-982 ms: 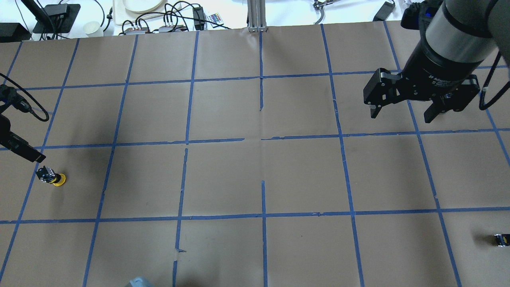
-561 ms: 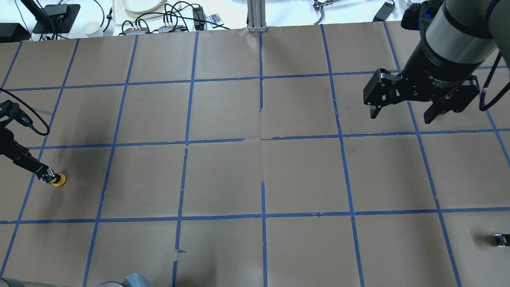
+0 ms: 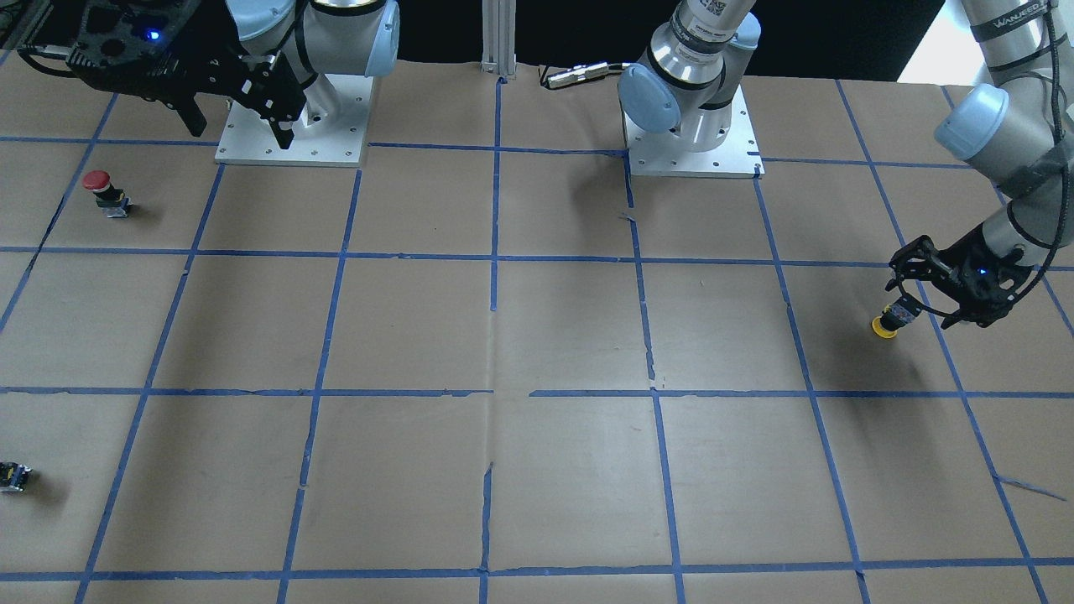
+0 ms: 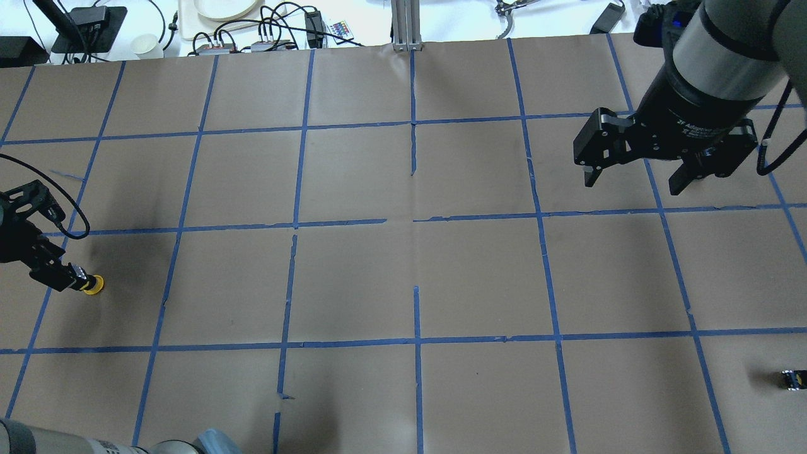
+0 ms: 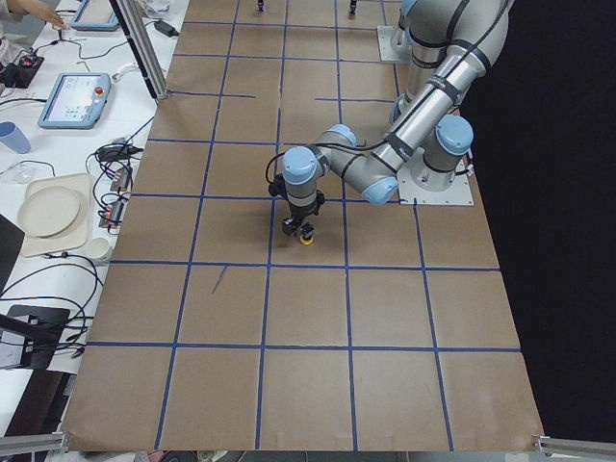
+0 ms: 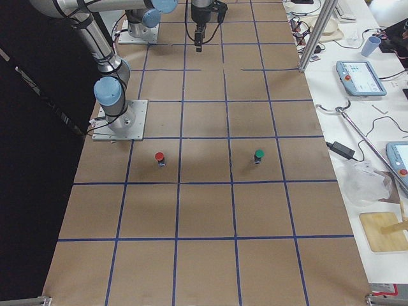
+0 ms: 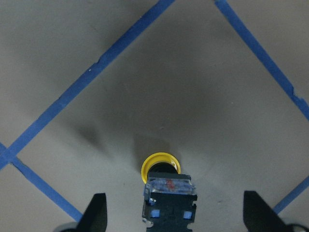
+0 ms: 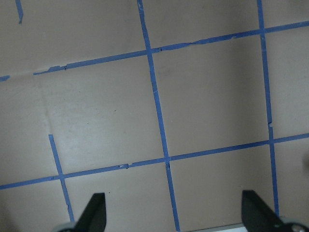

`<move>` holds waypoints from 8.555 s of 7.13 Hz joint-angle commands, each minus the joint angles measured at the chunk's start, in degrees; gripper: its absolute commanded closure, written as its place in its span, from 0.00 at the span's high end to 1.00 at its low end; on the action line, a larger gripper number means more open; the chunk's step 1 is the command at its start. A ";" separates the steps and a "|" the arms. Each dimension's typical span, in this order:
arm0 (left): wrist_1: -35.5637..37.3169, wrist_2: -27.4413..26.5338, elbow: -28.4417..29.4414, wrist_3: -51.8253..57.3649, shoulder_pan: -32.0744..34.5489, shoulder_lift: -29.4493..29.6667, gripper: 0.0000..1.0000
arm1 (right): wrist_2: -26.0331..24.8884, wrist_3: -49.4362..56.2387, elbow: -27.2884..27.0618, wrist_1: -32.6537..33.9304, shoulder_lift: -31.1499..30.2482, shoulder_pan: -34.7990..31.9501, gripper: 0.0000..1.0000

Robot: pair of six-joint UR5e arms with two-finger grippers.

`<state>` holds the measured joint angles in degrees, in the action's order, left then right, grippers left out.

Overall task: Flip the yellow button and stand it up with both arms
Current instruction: 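Close the left gripper on the yellow button's body, then lift the yellow button with the left gripper while the right gripper rotates upward, then bring the right gripper to the yellow button held by the left gripper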

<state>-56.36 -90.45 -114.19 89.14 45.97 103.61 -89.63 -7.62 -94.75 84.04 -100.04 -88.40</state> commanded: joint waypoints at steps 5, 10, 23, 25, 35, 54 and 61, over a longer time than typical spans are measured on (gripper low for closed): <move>4.07 -0.43 -2.71 0.51 -1.77 0.19 0.90 | 0.07 0.23 0.00 0.16 -0.07 -0.02 1.00; 4.07 -0.08 -2.53 0.42 -1.59 0.36 0.82 | 0.68 0.23 0.18 -1.95 -0.33 0.07 1.00; -28.18 24.95 3.16 -23.17 11.57 -12.73 0.08 | 19.07 -21.81 0.70 -5.38 0.46 0.59 1.00; -36.24 36.43 6.33 -30.24 19.55 -13.51 0.08 | 27.47 -31.64 0.88 -5.73 2.47 1.47 1.00; -35.84 84.91 5.73 -60.11 34.36 -20.28 0.08 | 67.72 -34.04 -2.81 -22.96 3.09 11.84 1.00; -28.37 87.37 5.65 -83.26 37.08 -20.11 0.05 | 62.82 -58.48 12.92 -16.19 13.11 0.33 0.65; -28.45 86.93 5.47 -83.87 37.17 -20.46 0.75 | 65.90 -58.65 12.74 -16.45 13.20 0.95 0.20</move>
<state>-84.74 -3.26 -108.70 5.67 83.16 83.29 -23.78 -66.26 -81.98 67.62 -86.84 -87.55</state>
